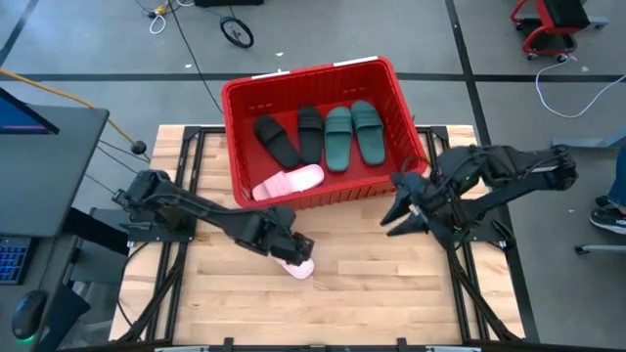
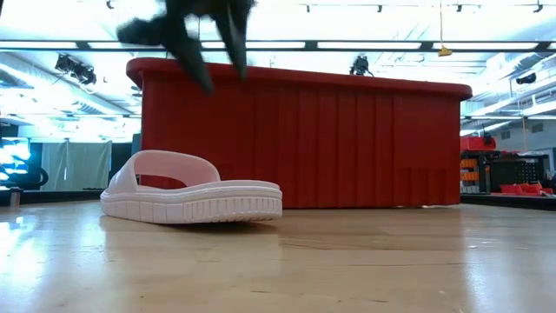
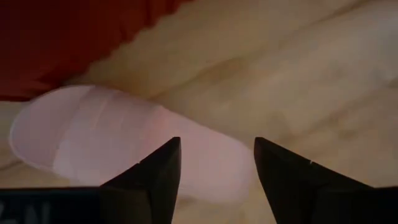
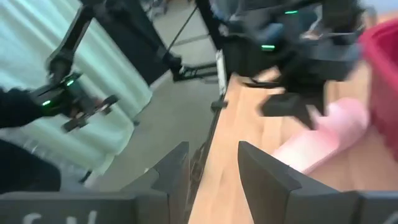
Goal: Pick and place slides into bin
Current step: Put the pink slide into the red bin
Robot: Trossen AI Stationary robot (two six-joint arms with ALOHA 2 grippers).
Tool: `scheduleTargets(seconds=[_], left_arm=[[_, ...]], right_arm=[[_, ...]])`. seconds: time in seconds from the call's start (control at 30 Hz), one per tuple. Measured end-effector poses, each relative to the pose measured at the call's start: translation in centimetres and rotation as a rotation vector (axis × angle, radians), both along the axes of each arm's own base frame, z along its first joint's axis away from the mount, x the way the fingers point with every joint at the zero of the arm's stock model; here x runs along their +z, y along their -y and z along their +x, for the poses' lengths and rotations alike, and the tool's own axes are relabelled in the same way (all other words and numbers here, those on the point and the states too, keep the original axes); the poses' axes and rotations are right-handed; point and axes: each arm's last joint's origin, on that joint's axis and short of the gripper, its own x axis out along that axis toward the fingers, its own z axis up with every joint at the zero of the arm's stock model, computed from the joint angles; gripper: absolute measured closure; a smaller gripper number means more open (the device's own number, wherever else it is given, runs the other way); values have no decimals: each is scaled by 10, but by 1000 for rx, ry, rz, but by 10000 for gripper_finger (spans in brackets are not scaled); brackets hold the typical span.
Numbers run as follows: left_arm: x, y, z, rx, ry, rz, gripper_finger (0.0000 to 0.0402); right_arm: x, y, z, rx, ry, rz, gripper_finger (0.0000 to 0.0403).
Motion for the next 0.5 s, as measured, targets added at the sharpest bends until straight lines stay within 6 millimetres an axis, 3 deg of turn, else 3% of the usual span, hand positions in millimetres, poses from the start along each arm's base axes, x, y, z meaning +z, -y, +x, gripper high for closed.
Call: scheduleTargets(seconds=[0.17,0.5], left_arm=[[-43,-9,-9,18,-121,-20,213],[-67,-10,-13,-105,-270,-31,235]], right_arm=[[-7,-14,7,59,-42,-10,261],[-9,-19,9,97,-25,-52,261]])
